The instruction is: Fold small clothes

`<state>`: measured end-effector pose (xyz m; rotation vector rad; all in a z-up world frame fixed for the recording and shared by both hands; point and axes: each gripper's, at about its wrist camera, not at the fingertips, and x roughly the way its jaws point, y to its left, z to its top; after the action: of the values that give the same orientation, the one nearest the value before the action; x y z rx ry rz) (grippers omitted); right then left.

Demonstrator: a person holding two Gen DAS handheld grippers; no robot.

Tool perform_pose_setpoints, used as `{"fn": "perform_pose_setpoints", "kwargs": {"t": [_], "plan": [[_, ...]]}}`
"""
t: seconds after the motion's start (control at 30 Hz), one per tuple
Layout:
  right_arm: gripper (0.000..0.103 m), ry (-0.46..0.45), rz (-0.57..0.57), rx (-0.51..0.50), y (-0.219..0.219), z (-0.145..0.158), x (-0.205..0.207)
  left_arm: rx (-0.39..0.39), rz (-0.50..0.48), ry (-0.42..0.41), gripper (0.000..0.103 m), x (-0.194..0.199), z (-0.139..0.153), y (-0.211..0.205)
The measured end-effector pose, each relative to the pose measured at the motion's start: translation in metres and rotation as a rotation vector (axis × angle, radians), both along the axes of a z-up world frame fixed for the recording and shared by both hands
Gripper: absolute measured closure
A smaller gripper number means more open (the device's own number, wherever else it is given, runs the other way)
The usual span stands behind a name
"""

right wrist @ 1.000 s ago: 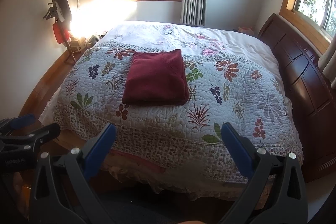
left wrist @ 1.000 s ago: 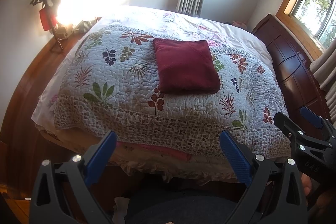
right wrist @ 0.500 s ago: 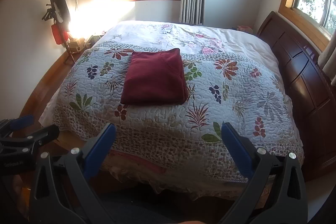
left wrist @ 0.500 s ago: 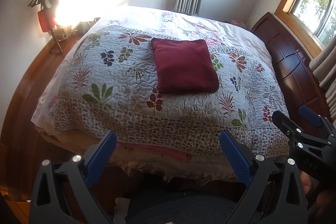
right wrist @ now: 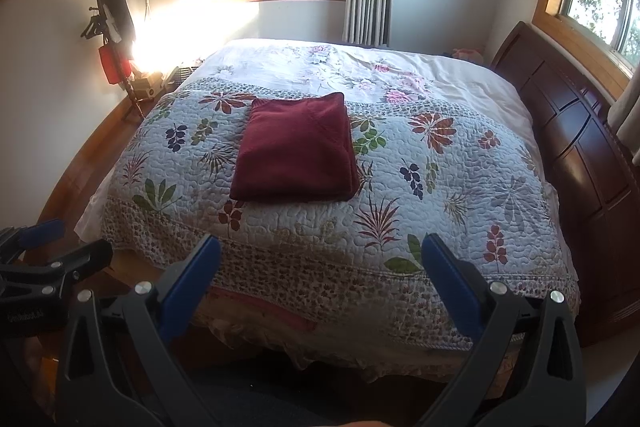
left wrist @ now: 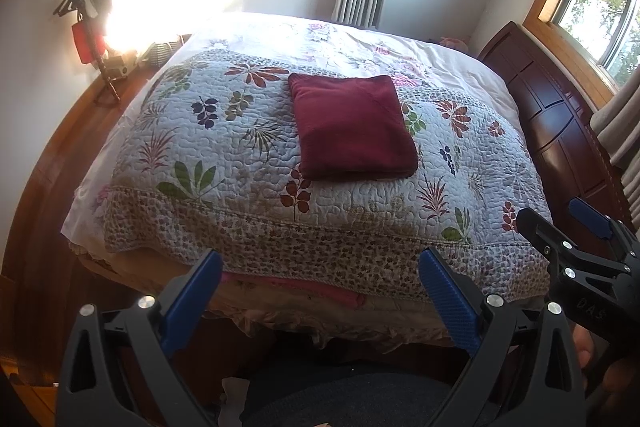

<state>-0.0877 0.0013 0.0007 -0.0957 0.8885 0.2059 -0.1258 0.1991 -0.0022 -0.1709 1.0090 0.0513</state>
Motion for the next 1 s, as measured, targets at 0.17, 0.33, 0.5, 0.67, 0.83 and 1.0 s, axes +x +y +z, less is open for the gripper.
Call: {"fn": "perform_pose_setpoints", "kwargs": {"t": [0.17,0.33,0.5,0.67,0.83,1.0], "plan": [[0.003,0.000,0.000,-0.001,0.000,0.000,0.000,-0.001,0.002,0.000,0.004,0.000,0.000,-0.001],[0.003,0.001,-0.002,0.000,0.000,0.000,0.000,0.000,0.001,0.000,0.004,0.000,0.000,-0.001],[0.003,0.007,-0.001,0.003,-0.001,-0.002,0.007,0.000,0.000,0.001,0.004,0.001,0.000,-0.001],[0.003,0.009,0.002,0.003,-0.002,-0.003,0.010,-0.001,-0.001,0.002,0.004,0.002,0.000,0.000],[0.003,0.011,0.000,0.003,-0.002,-0.003,0.013,-0.001,-0.003,0.003,0.004,0.003,0.000,0.000],[0.003,0.010,0.000,0.003,-0.003,-0.003,0.015,0.001,-0.008,0.006,0.004,0.008,-0.001,0.001]]}}
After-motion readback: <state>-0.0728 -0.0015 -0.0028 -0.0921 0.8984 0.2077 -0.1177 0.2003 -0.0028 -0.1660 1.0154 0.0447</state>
